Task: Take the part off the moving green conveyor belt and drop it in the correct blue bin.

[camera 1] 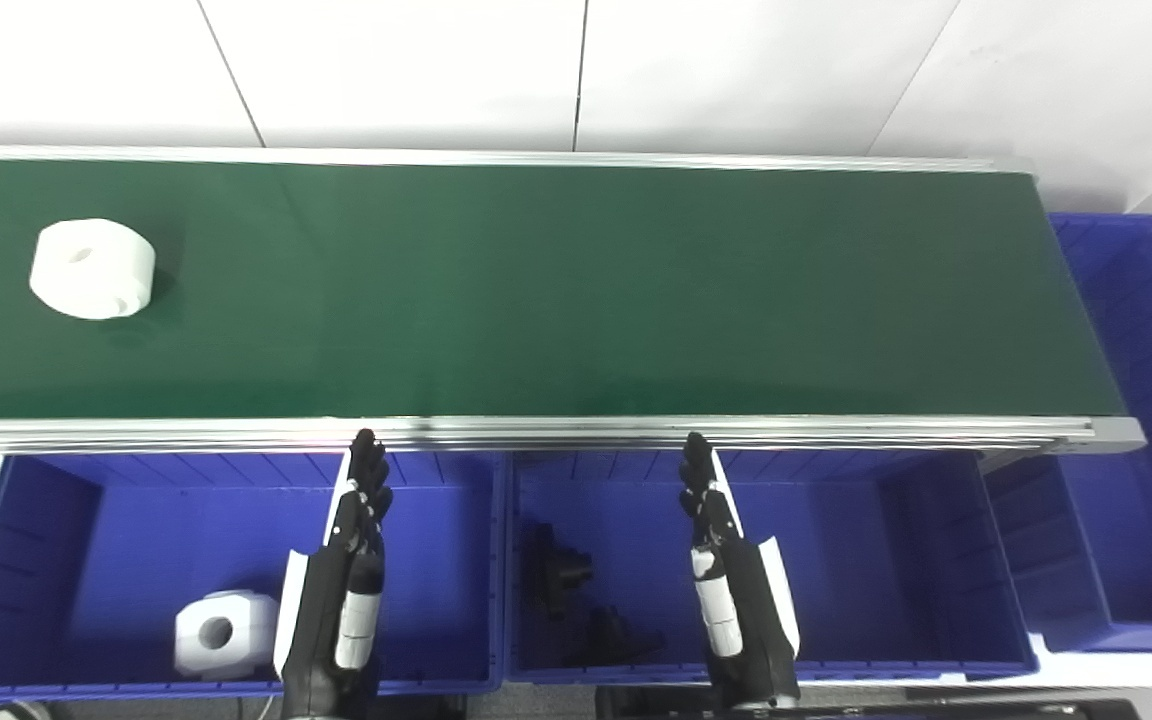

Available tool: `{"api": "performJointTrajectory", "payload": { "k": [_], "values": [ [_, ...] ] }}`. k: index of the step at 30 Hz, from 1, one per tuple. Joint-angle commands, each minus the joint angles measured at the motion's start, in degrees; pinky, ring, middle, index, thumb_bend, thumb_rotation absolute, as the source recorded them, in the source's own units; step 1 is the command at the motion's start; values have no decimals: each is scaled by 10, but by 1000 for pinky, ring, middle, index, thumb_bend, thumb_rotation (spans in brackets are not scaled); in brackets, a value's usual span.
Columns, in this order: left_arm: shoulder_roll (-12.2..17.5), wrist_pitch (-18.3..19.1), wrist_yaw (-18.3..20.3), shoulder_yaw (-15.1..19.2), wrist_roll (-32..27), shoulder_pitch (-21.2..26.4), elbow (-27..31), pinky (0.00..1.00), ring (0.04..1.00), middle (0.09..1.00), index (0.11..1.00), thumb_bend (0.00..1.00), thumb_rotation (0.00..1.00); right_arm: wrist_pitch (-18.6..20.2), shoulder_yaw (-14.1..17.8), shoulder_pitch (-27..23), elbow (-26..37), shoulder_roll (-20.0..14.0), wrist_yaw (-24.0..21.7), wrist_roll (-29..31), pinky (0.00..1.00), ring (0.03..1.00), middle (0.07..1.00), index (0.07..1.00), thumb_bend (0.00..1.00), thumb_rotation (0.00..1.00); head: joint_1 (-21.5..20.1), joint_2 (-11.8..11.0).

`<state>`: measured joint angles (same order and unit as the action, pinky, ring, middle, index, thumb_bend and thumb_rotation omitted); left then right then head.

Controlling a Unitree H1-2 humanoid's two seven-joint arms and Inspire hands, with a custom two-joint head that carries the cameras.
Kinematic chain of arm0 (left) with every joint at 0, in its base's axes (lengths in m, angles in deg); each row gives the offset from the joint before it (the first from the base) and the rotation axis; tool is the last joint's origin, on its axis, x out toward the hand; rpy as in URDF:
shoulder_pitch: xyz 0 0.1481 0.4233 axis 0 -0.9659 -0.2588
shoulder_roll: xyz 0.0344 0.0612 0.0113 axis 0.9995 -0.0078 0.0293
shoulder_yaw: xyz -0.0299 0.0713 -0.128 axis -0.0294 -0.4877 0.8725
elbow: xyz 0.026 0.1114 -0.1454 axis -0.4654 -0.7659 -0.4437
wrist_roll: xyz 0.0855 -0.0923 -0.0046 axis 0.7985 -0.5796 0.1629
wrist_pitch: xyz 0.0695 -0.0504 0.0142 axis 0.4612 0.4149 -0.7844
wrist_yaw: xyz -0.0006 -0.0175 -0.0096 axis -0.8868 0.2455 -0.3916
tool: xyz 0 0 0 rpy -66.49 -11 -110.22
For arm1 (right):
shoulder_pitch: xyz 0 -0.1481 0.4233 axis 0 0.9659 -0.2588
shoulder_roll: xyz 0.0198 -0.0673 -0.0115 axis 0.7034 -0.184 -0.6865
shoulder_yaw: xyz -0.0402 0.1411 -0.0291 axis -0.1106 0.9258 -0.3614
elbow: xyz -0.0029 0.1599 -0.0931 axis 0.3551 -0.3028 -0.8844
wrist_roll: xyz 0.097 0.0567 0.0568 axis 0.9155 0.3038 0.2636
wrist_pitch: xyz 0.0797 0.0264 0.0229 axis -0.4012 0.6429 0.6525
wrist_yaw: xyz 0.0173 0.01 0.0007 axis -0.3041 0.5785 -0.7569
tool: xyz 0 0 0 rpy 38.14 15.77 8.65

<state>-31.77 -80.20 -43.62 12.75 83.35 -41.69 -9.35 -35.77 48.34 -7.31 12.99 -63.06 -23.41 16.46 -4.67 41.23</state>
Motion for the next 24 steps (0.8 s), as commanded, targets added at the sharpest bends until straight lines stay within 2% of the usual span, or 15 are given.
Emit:
{"api": "performJointTrajectory", "payload": {
  "k": [1, 2, 3, 6, 7, 8, 9, 11, 19, 24],
  "values": [
    [-9, -41, -3, -8, 9, 2, -8, 1000, 1000, 1000, 1000, 907, 965, -49, 4, -3, -5, -6, -6, 12, 1000, 1000, 1000, 1000, 784, 984, 19, -15],
    [-12, -46, -6, -8, 15, 4, -15, 1000, 1000, 1000, 1000, 912, 967, -55, 7, -5, -13, -8, -7, 17, 1000, 1000, 1000, 1000, 780, 988, 19, -15],
    [-14, -56, -11, -8, 28, 7, -26, 1000, 1000, 1000, 1000, 927, 980, -60, 10, -8, -21, -11, -9, 23, 1000, 1000, 1000, 1000, 780, 994, 33, -29],
    [-19, -76, -22, -7, 57, 14, -50, 1000, 1000, 1000, 1000, 951, 999, -70, 16, -14, -38, -15, -12, 36, 1000, 1000, 1000, 1000, 800, 1000, 43, -43],
    [-21, -80, -25, -8, 63, 17, -58, 999, 1000, 1000, 1000, 956, 1000, -73, 18, -17, -44, -17, -15, 43, 1000, 1000, 1000, 1000, 803, 1000, 51, -57],
    [-23, -83, -27, -8, 67, 18, -63, 973, 997, 1000, 1000, 967, 1000, -74, 20, -18, -48, -18, -16, 47, 1000, 1000, 1000, 1000, 808, 1000, 51, -57],
    [-25, -88, -29, -8, 71, 20, -71, 958, 993, 1000, 1000, 974, 1000, -77, 22, -21, -54, -20, -19, 53, 1000, 1000, 1000, 1000, 812, 1000, 59, -69],
    [-28, -92, -30, -9, 71, 23, -83, 955, 989, 1000, 1000, 974, 1000, -82, 28, -26, -65, -22, -23, 59, 1000, 1000, 1000, 1000, 807, 1000, 66, -79],
    [-37, -107, -39, -14, 77, 27, -110, 939, 968, 1000, 1000, 918, 1000, -87, 42, -37, -88, -31, -41, 78, 1000, 1000, 1000, 1000, 795, 1000, 94, -101],
    [-41, -110, -40, -20, 69, 27, -113, 965, 972, 1000, 1000, 873, 990, -87, 46, -37, -84, -36, -50, 77, 1000, 1000, 1000, 1000, 800, 1000, 116, -99]
  ]
}}
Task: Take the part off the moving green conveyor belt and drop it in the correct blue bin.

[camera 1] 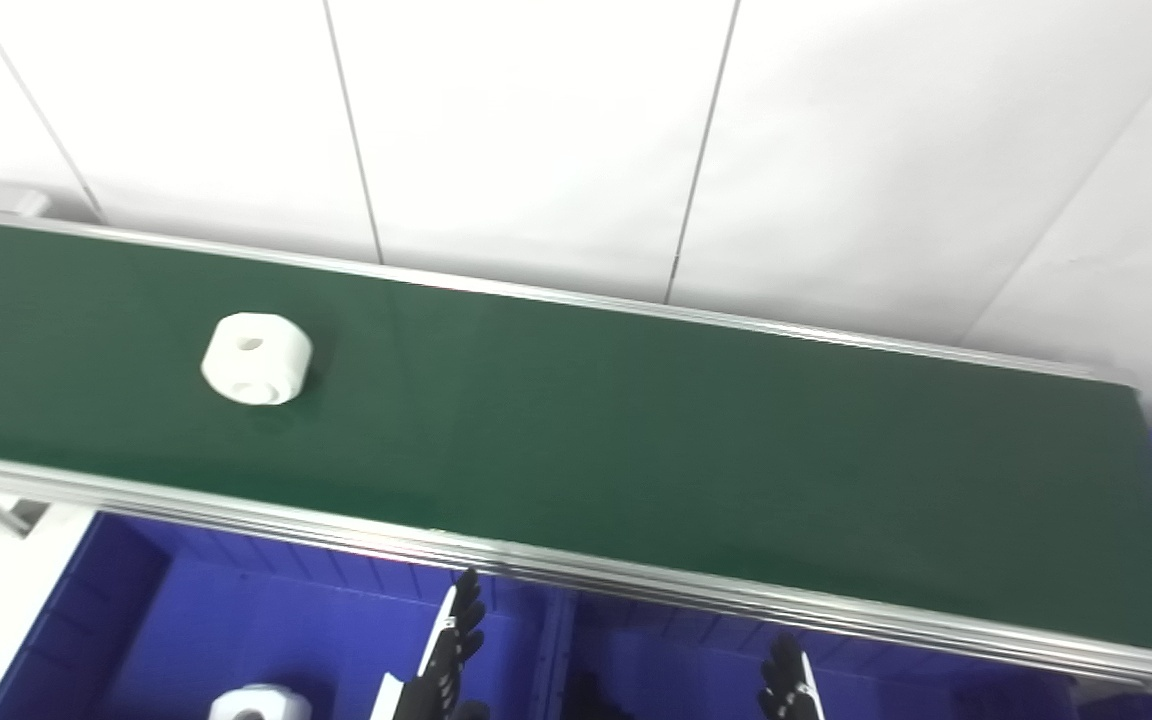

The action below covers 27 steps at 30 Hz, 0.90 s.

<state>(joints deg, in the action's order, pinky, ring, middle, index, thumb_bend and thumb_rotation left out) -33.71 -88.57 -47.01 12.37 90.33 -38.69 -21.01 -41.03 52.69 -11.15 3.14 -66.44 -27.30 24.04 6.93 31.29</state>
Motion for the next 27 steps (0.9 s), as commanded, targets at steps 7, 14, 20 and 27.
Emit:
{"api": "performJointTrajectory", "payload": {
  "k": [7, 14, 20, 27],
  "values": [
    [-26, -26, -15, -20, 26, -7, 5, 889, 936, 1000, 1000, 821, 993, -35, 9, 4, 20, -3, -21, 13, 1000, 1000, 1000, 1000, 781, 1000, 8, 2],
    [-24, -39, -25, -24, 41, -1, -3, 843, 918, 1000, 1000, 881, 995, -35, 14, 0, 17, 0, -27, 11, 1000, 1000, 1000, 1000, 768, 1000, 9, -3],
    [-19, -39, -24, -24, 34, 4, -9, 839, 917, 1000, 1000, 870, 978, -35, 15, -2, 11, 5, -27, 10, 1000, 1000, 1000, 1000, 746, 1000, 5, -13],
    [-11, -42, -20, -24, 21, 6, 5, 846, 920, 1000, 1000, 868, 975, -35, 10, -4, 7, 9, -38, 17, 1000, 1000, 1000, 1000, 764, 1000, 15, -16]
  ]
}}
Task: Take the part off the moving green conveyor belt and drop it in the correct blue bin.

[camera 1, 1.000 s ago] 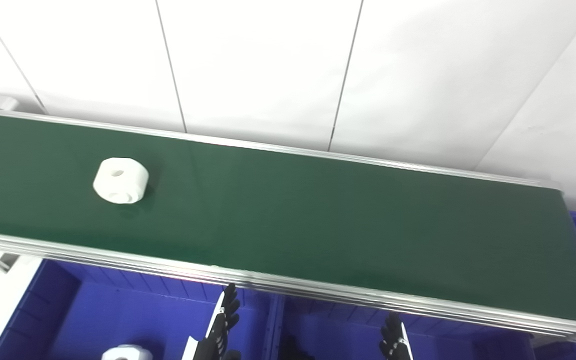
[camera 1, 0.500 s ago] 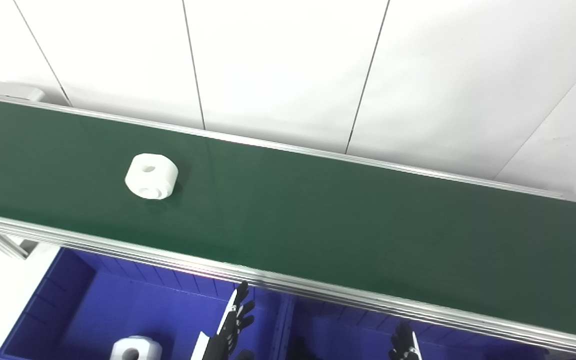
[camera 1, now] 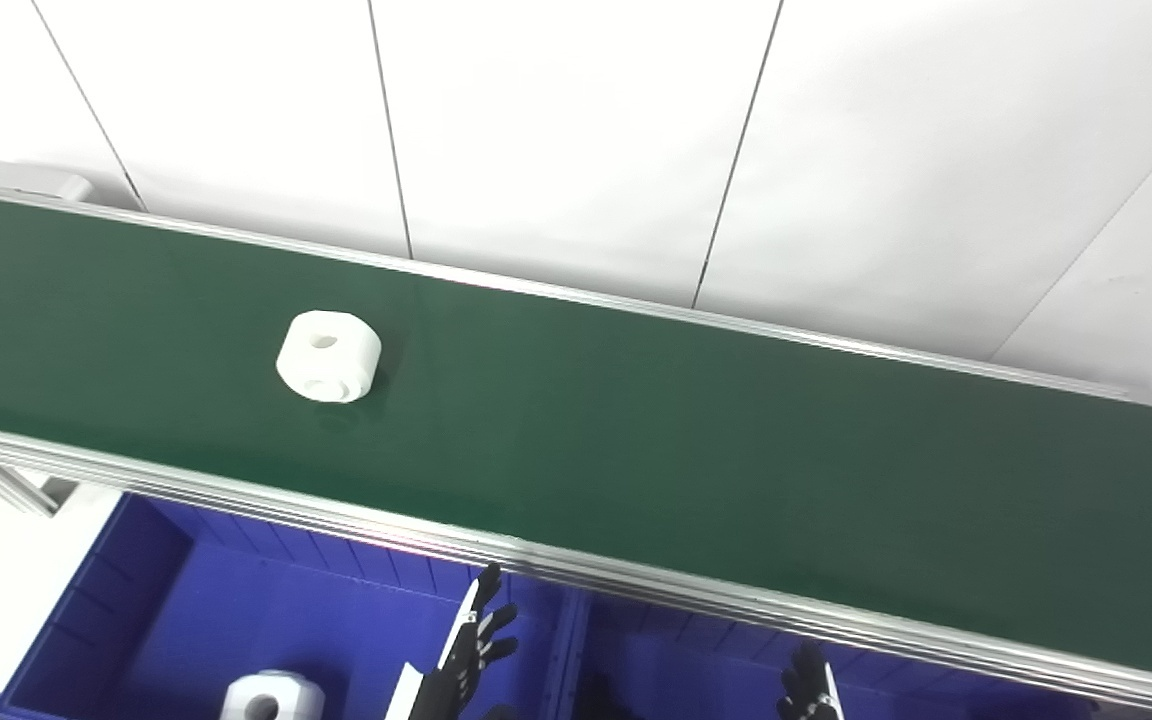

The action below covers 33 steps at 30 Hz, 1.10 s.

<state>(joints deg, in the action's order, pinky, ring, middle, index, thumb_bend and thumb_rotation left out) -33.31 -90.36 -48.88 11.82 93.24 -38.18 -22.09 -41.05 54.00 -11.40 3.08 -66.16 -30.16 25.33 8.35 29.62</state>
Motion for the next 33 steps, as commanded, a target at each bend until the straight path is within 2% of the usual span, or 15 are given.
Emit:
{"api": "performJointTrajectory", "payload": {
  "k": [1, 5, 9, 11, 12, 14, 15, 17, 18, 19, 22, 24, 25, 28, 33],
  "values": [
    [-9, -25, 5, -21, -19, 1, 26, 852, 923, 1000, 1000, 871, 974, -35, -4, -2, 7, 8, -11, 5, 1000, 1000, 1000, 1000, 765, 1000, 2, 2],
    [10, -24, 18, -28, -30, 0, 100, 833, 939, 1000, 1000, 907, 973, -35, -4, -1, 9, 16, -7, -1, 1000, 1000, 1000, 1000, 789, 1000, 1, 6],
    [21, -26, 10, -39, -28, 7, 175, 805, 943, 1000, 1000, 840, 954, -35, -1, 1, 8, 23, -7, 0, 1000, 1000, 1000, 1000, 800, 1000, -1, 9],
    [30, -26, -4, -38, -7, 21, 203, 788, 936, 1000, 1000, 817, 947, -34, -2, 3, 10, 24, -8, 0, 1000, 1000, 1000, 1000, 804, 1000, -2, 10],
    [35, -26, -12, -33, 6, 34, 217, 787, 936, 1000, 1000, 814, 914, -34, -2, 4, 13, 24, -8, -1, 1000, 1000, 1000, 1000, 803, 1000, -2, 10],
    [47, -26, -13, -6, 28, 72, 248, 759, 908, 965, 1000, 797, 763, -34, -3, 7, 18, 24, -9, 2, 1000, 1000, 1000, 1000, 798, 1000, -2, 13],
    [53, -26, -8, 10, 39, 95, 261, 736, 893, 938, 1000, 849, 705, -34, -3, 8, 19, 23, -9, 3, 1000, 1000, 1000, 1000, 793, 1000, -1, 14],
    [79, 1, 17, 51, 66, 148, 290, 712, 878, 918, 1000, 869, 674, -34, -3, 9, 19, 22, -11, 4, 1000, 1000, 1000, 1000, 789, 1000, 0, 15],
    [97, 33, 36, 69, 71, 175, 306, 717, 891, 927, 1000, 904, 624, -34, -3, 9, 18, 21, -12, 6, 1000, 1000, 1000, 1000, 788, 1000, 0, 14],
    [120, 65, 58, 88, 72, 202, 318, 720, 894, 929, 1000, 909, 615, -34, -2, 8, 18, 20, -14, 8, 1000, 1000, 1000, 1000, 788, 1000, 0, 14],
    [168, 125, 99, 128, 91, 265, 324, 841, 973, 972, 982, 959, 554, -34, -2, 9, 19, 19, -18, 11, 1000, 1000, 1000, 1000, 788, 1000, -1, 17],
    [187, 158, 121, 138, 105, 297, 325, 960, 994, 985, 966, 992, 519, -34, -2, 10, 19, 18, -19, 13, 1000, 1000, 1000, 1000, 787, 1000, -1, 18],
    [193, 170, 129, 141, 110, 306, 327, 984, 998, 990, 959, 998, 493, -34, -2, 11, 19, 18, -19, 13, 1000, 1000, 1000, 1000, 789, 1000, -1, 18],
    [216, 216, 162, 152, 166, 353, 326, 999, 962, 973, 939, 997, 419, -34, -3, 14, 22, 19, -20, 13, 1000, 1000, 1000, 1000, 783, 1000, -4, 23],
    [251, 236, 189, 161, 205, 401, 283, 990, 945, 958, 931, 988, 354, -32, -6, 20, 32, 18, -20, 8, 1000, 1000, 1000, 1000, 776, 1000, -6, 27]
  ]
}}
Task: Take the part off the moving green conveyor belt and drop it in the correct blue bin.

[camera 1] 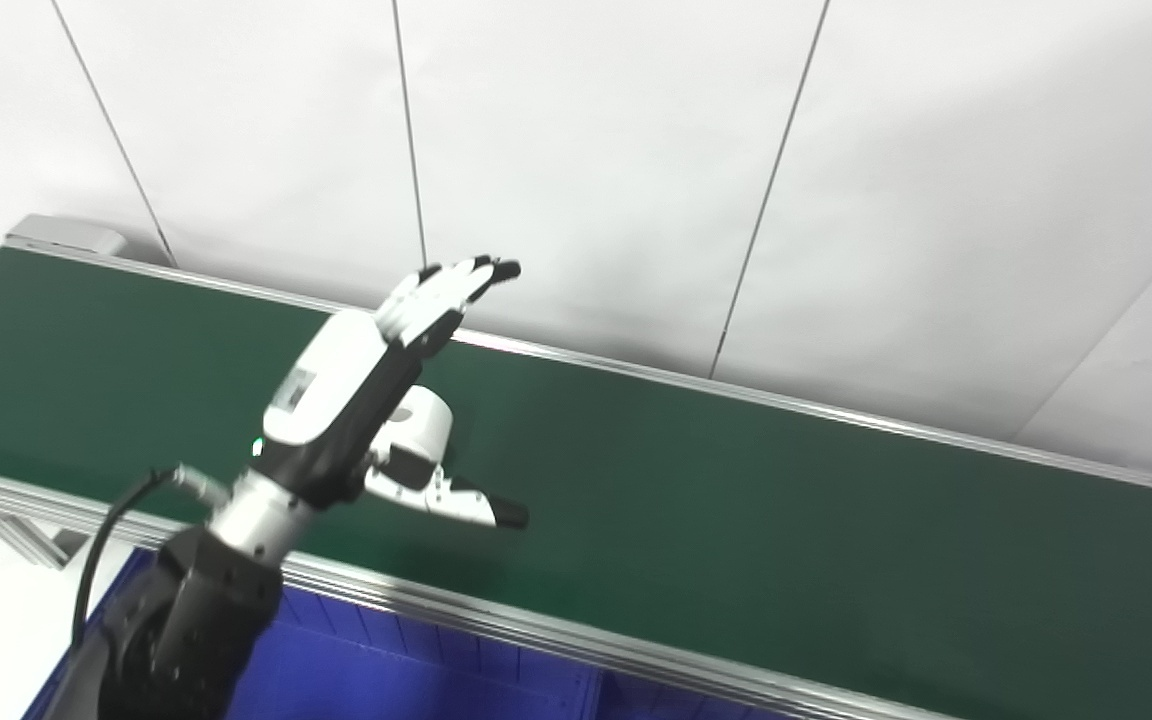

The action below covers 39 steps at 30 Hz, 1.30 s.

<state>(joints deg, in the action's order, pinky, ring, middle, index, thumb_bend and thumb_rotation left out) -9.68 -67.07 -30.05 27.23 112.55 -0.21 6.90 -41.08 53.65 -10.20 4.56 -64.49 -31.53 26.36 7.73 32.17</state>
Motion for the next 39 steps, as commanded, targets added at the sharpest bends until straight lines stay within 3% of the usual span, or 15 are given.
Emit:
{"api": "performJointTrajectory", "payload": {
  "k": [1, 12, 20, 32, 39],
  "values": [
    [22, 0, 0, 7, 19, 29, -19, 969, 929, 947, 922, 994, 351, -32, -4, 9, 19, 1, -7, -3, 1000, 1000, 1000, 1000, 768, 1000, 0, 2],
    [76, -10, 11, -27, 81, 106, -162, 987, 942, 953, 940, 970, 324, -31, -9, 7, 21, -1, -8, -7, 1000, 1000, 1000, 1000, 744, 1000, -3, 4],
    [79, 2, 20, -58, 87, 139, -273, 962, 928, 950, 930, 984, 367, -29, -13, 6, 23, 0, -6, -16, 1000, 1000, 1000, 1000, 746, 1000, -8, 7],
    [77, 37, 54, -126, 110, 156, -336, 986, 951, 969, 959, 1000, 438, -29, -20, 7, 25, 2, -5, -18, 1000, 1000, 1000, 1000, 746, 1000, -16, 11],
    [80, 34, 67, -155, 119, 166, -354, 953, 930, 935, 927, 1000, 447, -22, -23, 9, 30, 1, -6, -15, 1000, 1000, 1000, 1000, 760, 1000, -16, 14]
  ]
}}
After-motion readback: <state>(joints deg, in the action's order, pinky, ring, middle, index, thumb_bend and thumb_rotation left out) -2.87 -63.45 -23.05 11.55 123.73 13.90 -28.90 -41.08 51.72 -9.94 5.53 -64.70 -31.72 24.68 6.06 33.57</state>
